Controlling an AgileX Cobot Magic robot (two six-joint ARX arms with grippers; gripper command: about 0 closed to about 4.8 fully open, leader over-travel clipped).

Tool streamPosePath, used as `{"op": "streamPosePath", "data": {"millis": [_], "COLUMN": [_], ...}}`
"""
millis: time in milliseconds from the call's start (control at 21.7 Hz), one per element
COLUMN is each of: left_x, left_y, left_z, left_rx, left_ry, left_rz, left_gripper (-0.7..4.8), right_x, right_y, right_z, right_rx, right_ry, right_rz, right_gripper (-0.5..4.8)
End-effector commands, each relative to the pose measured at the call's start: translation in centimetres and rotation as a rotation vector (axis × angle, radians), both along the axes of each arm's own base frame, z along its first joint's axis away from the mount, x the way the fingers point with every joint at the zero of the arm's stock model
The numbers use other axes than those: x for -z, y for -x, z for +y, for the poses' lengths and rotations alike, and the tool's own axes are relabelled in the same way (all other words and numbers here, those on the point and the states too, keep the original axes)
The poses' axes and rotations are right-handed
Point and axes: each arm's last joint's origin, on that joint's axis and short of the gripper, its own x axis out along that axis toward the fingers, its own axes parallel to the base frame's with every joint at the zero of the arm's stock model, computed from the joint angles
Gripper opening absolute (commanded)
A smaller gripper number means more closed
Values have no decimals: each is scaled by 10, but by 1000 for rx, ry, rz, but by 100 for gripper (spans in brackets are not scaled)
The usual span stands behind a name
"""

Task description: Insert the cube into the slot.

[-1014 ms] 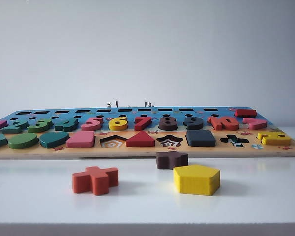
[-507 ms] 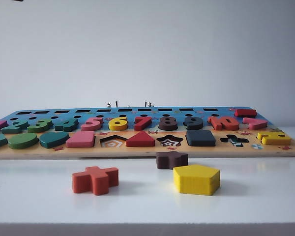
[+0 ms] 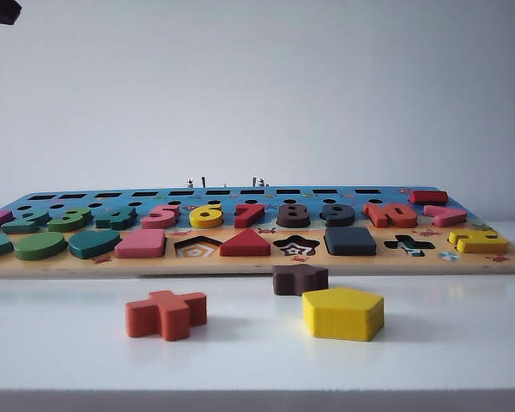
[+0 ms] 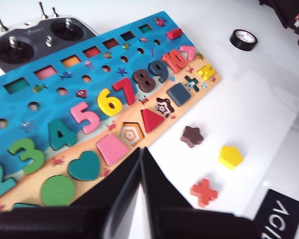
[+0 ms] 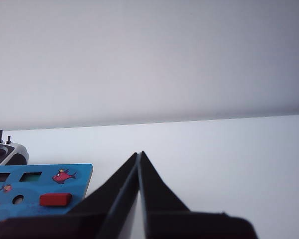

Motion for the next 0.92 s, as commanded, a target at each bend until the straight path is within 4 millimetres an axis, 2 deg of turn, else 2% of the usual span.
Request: {"op": "streamPosePath", "data": {"millis": [46, 369, 922], "left_x": [1, 12, 39], "left_y": [1, 7, 6], "left_z": [4, 17, 30], "left_rx": [-47, -251, -528], "left_ry": [-4, -27, -81], "left_rz": [-79, -202, -284], "left_gripper": [20, 20, 20], "right_x": [2, 8, 10], "right_y": [2, 8, 11], "right_z": [-2, -4, -4], "right_rx": [25, 37, 36], "right_ry": [-3, -4, -6], "right_rz": [-28, -54, -46], "right_gripper": [-6, -5, 0]}}
